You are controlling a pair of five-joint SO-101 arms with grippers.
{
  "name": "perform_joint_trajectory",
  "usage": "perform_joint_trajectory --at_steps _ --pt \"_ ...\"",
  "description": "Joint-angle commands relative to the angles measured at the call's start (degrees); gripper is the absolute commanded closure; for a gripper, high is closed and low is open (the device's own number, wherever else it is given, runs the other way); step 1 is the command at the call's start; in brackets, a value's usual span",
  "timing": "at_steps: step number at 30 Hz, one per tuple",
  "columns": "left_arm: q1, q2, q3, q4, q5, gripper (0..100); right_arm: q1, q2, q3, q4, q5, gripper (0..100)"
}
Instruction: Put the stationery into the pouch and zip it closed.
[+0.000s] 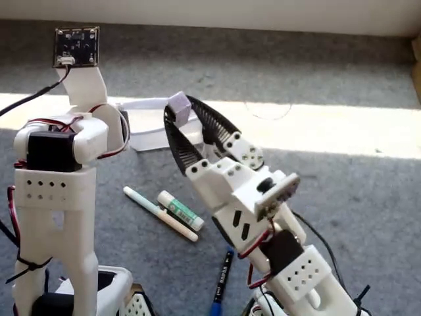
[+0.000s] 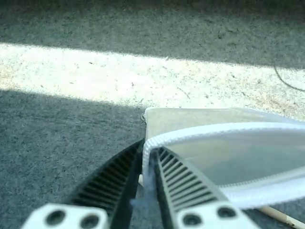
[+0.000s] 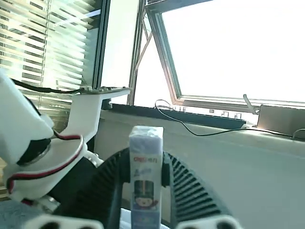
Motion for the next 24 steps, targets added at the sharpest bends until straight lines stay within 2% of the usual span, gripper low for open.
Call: perform_joint_trajectory --at_steps 1,13,24 --pt "0.57 -0.22 0.4 -0.44 0.35 99 -0.57 3.65 -1.36 -4.35 -0.44 99.3" --pt "0.48 -0.22 0.4 -0.35 0.26 99 -0.48 14.02 -1.36 -11.82 -0.18 99.3" --pt "0.48 -0.22 0.4 -0.35 0.26 99 -0.48 16.66 -1.27 -12.09 -0.35 99.3"
